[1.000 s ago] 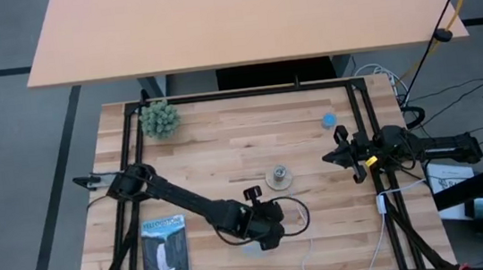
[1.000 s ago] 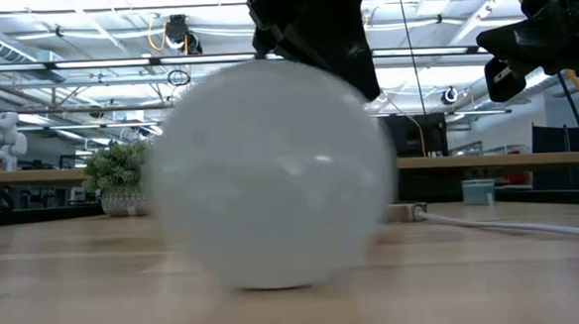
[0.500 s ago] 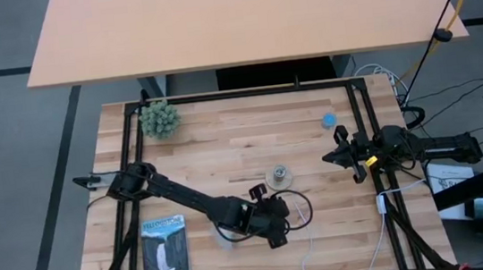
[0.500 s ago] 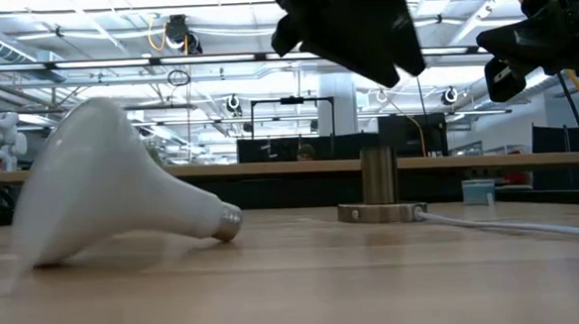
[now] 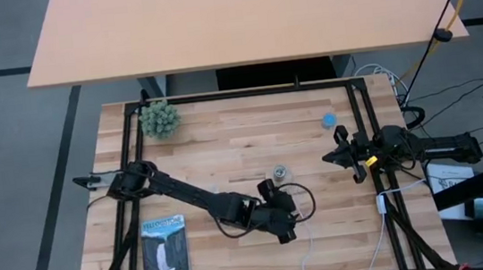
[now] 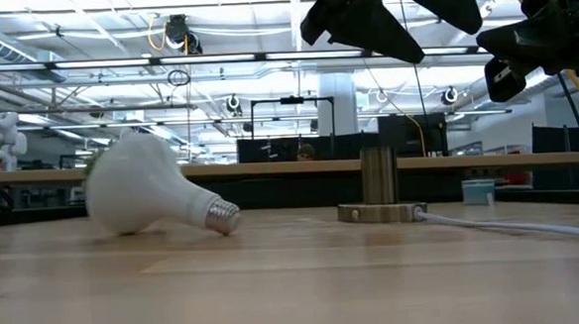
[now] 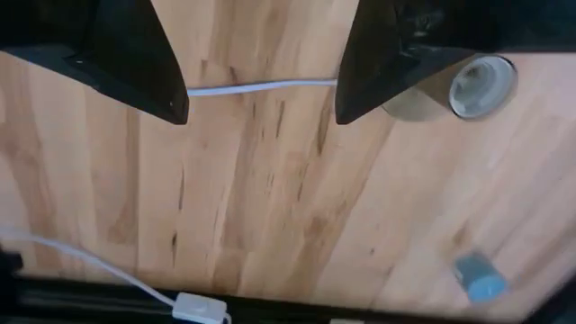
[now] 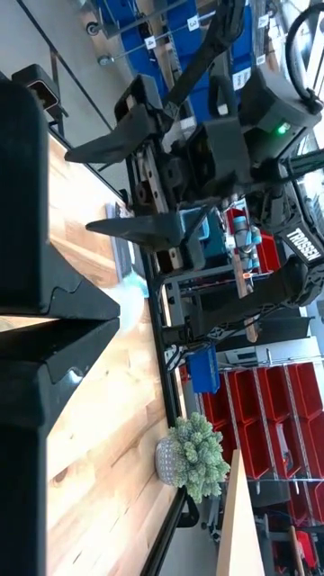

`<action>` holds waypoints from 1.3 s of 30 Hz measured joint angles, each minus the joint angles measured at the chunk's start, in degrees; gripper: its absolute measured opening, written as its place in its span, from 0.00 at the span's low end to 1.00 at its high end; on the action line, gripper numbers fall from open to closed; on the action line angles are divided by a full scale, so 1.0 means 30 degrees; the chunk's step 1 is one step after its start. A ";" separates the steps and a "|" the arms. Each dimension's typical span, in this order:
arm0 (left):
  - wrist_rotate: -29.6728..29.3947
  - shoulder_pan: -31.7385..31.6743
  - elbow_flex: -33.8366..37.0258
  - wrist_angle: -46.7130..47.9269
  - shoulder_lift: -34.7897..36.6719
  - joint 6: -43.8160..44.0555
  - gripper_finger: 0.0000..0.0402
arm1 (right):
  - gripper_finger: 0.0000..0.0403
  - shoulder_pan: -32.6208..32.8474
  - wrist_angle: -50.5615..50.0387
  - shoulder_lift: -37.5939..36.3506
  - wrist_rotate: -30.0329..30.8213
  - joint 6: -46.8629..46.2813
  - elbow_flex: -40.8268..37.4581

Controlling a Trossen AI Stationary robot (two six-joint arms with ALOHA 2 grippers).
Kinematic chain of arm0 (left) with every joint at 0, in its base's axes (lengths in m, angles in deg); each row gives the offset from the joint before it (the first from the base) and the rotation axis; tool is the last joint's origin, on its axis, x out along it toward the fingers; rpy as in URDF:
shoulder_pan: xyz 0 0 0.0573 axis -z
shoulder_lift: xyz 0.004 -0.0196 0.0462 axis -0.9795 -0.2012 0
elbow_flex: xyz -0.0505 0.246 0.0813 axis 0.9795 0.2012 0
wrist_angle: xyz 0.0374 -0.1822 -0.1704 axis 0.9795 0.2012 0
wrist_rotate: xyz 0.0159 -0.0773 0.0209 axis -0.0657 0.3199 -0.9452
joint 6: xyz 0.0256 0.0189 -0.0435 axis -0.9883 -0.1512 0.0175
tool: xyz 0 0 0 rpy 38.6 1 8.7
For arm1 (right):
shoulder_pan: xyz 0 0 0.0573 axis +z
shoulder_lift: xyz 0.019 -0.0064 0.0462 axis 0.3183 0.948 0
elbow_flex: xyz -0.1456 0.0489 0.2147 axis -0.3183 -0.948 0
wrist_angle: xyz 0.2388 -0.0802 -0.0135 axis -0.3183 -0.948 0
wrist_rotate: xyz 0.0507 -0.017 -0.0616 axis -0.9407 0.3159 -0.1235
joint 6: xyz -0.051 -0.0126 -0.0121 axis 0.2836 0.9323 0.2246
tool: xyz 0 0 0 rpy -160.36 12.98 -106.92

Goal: Screw lightbulb
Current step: Insert the white lightbulb into the lamp

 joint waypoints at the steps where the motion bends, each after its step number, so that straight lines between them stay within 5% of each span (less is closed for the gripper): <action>1: 0.0003 -0.0009 0.0000 0.0016 0.0000 0.0640 0.71 | 0.00 0.0004 0.0001 0.0000 0.0000 0.0000 0.0000; 9: -0.0109 0.0022 0.0007 0.3991 0.0779 0.2978 0.71 | 0.00 0.0000 0.0682 0.0000 0.0051 0.0000 0.0000; 13: -0.3675 0.1161 -0.0022 0.8768 0.2087 0.5601 0.71 | 0.00 0.0000 0.1536 0.0003 0.0066 0.0000 0.0202; 17: -0.7270 0.2825 -0.0015 1.4884 0.2650 1.1765 0.71 | 0.00 0.0036 0.0336 0.0349 0.0255 -0.0152 0.1042; 20: -0.8084 0.3885 0.0049 1.8388 0.2566 1.7255 0.71 | 0.00 0.0047 -0.1934 0.1279 0.1096 -0.0448 0.2273; 28: -0.5812 0.3570 0.3490 1.5434 0.2454 2.2735 0.71 | 0.00 0.0968 -0.9927 0.7126 0.3051 -0.0988 0.8391; 34: -0.3366 0.1356 0.5401 1.0778 0.2412 2.0351 0.71 | 0.00 0.2698 -1.8893 1.3992 0.3601 -0.5740 1.3456; 39: -0.2227 -0.0609 0.5574 0.6838 0.2510 1.6894 0.71 | 0.00 0.4891 -2.4730 1.8333 0.3436 -1.0589 1.5182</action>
